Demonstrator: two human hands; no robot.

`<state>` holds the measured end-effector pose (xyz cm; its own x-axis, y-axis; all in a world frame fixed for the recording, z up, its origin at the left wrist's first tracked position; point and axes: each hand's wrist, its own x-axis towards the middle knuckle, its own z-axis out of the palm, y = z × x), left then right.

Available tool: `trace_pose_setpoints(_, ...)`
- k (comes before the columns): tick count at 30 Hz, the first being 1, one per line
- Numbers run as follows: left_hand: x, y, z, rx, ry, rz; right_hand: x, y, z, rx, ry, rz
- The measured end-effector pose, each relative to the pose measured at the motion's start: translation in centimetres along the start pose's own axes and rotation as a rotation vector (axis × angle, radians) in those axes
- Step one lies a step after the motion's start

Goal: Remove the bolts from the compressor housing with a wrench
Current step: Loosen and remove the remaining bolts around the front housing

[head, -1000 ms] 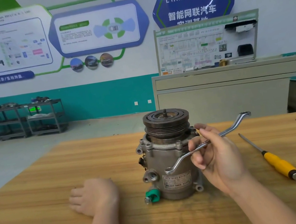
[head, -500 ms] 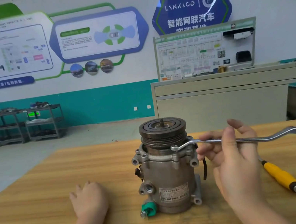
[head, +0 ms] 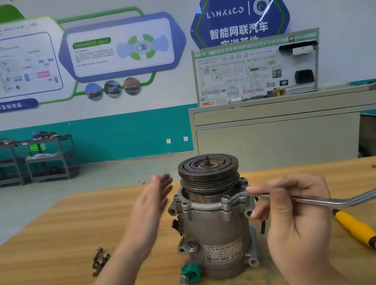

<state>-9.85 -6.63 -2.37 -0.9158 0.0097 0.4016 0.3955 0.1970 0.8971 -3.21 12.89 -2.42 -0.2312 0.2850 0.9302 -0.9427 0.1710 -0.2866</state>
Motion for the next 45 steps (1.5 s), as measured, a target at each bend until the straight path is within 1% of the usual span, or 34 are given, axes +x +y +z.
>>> trace_pose_setpoints(1, 0.1, 0.5, 1.1, -0.027, -0.074, -0.024, 0.0, 0.0, 0.2, -0.043, -0.007, -0.020)
trace_pose_setpoints(2, 0.3, 0.6, 2.0, -0.046, -0.090, -0.039, 0.0, -0.1, 0.4, -0.110, -0.014, -0.061)
trace_pose_setpoints(4, 0.5, 0.7, 3.0, -0.116, -0.045, -0.042, -0.2, -0.3, 1.0, -0.288, -0.030, -0.178)
trace_pose_setpoints(6, 0.3, 0.8, 3.3, -0.153, 0.009, -0.036, -0.8, -0.4, 1.3, -0.376, -0.048, -0.229)
trace_pose_setpoints(8, -0.5, 0.9, 3.4, -0.157, 0.023, -0.063, -1.5, -0.5, 1.0, -0.385, -0.070, -0.195)
trace_pose_setpoints(10, -1.9, 0.6, 3.4, -0.123, 0.049, -0.041, -2.0, -0.6, 0.3, -0.389, -0.074, -0.138)
trace_pose_setpoints(12, -3.8, 0.1, 3.4, 0.012, 0.091, 0.023, -1.9, -0.9, -0.4, -0.317, -0.047, -0.034)
trace_pose_setpoints(14, -5.7, -0.4, 3.5, 0.224, 0.134, 0.072, -1.6, -1.1, -1.0, -0.262, -0.012, 0.081)
trace_pose_setpoints(16, -6.7, -0.7, 4.0, 0.365, 0.228, 0.119, -1.4, -1.2, -1.4, -0.298, 0.005, 0.140)
trace_pose_setpoints(17, -7.0, -0.7, 4.3, 0.376, 0.286, 0.120, -1.3, -1.3, -1.4, -0.314, -0.001, 0.153)
trace_pose_setpoints(20, -7.1, -0.2, 5.8, 0.352, 0.411, 0.051, -0.8, -1.6, -1.0, -0.355, -0.072, 0.142)
trace_pose_setpoints(22, -7.1, 0.2, 6.7, 0.333, 0.469, 0.007, -0.4, -1.5, -0.6, -0.415, -0.120, 0.105)
trace_pose_setpoints(24, -7.1, 0.5, 7.2, 0.323, 0.511, -0.017, 0.0, -1.5, -0.2, -0.463, -0.126, 0.087)
trace_pose_setpoints(29, -6.4, 1.2, 7.1, 0.429, 0.517, -0.064, -0.1, -1.5, 0.3, -0.495, -0.087, 0.054)
trace_pose_setpoints(31, -6.5, 1.5, 7.3, 0.475, 0.531, -0.089, -0.1, -1.4, 0.2, -0.483, -0.035, 0.046)
trace_pose_setpoints(35, -6.8, 2.2, 8.3, 0.585, 0.589, -0.142, 0.3, -0.8, 0.3, -0.443, 0.082, 0.139)
trace_pose_setpoints(39, -6.9, 2.1, 9.1, 0.619, 0.660, -0.113, 0.2, 0.0, 0.7, -0.437, 0.096, 0.133)
trace_pose_setpoints(42, -6.9, 1.7, 9.3, 0.605, 0.685, -0.086, 0.1, -0.1, 1.1, -0.470, 0.067, 0.106)
trace_pose_setpoints(43, -6.9, 1.7, 9.3, 0.591, 0.683, -0.080, 0.0, -0.2, 1.2, -0.482, 0.075, 0.108)
trace_pose_setpoints(45, -6.9, 1.7, 9.5, 0.572, 0.679, -0.054, 0.0, -0.3, 2.0, -0.481, 0.165, 0.151)
